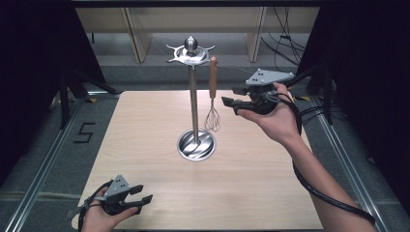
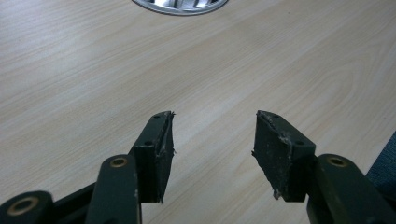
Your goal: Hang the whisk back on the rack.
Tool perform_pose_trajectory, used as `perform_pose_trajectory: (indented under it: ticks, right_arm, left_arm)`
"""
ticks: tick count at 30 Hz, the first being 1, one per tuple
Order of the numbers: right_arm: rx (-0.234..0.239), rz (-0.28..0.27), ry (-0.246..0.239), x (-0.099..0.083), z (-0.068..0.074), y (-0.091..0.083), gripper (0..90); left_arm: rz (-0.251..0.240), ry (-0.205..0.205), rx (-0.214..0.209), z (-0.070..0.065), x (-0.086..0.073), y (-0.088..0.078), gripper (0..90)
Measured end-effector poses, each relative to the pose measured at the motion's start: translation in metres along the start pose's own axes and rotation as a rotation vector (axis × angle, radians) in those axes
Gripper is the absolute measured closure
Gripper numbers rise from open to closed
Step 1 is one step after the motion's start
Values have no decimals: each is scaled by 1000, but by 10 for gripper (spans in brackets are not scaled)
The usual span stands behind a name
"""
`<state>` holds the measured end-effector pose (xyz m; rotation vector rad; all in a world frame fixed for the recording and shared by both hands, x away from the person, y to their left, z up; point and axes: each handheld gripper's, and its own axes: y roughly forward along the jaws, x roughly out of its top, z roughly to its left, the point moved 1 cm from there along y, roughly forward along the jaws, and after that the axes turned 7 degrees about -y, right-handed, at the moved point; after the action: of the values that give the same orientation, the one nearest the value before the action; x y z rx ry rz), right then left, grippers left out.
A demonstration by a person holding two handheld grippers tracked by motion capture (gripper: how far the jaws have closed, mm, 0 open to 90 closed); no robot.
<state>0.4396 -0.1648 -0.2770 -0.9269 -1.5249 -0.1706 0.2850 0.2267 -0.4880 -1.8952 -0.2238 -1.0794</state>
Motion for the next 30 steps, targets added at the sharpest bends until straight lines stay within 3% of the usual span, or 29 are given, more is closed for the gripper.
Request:
perform_pose_trajectory:
  ticks: [1, 4, 8, 12, 13, 15, 22, 23, 26, 29, 30]
  right_arm:
    - [-2, 4, 29, -4, 0, -3, 488]
    - [-12, 1, 17, -12, -3, -10, 486]
    - [-24, -9, 58, -27, -1, -19, 485]
    - [-27, -13, 63, -42, -2, -26, 484]
    - [-30, -13, 73, -46, -2, -28, 484]
    - [-48, -27, 87, -54, -1, -29, 484]
    - [-41, -10, 125, -85, 1, -35, 485]
    - [-56, -17, 150, -91, 3, -34, 486]
    - [-54, -3, 155, -102, 3, -36, 486]
    - [-76, -25, 164, -109, 3, -36, 486]
    - [-68, -6, 168, -111, 3, -38, 485]
  left_arm:
    - [-5, -2, -1, 0, 0, 1, 464]
    - [-3, -1, -1, 0, 0, 1, 463]
    - [-10, -24, -2, -1, 0, 2, 463]
    - [-7, -20, 3, -1, 0, 1, 462]
    - [-9, -43, 2, -2, -1, 1, 462]
    - [-11, -24, 3, -1, 0, 1, 462]
    - [-8, -22, 5, 0, 0, 1, 460]
    - [-7, -21, 5, 0, 0, 1, 458]
    - [-13, -32, 3, -1, 0, 2, 457]
    - [-16, -34, 4, -1, 0, 2, 457]
    - [-6, -22, 7, -1, 0, 1, 457]
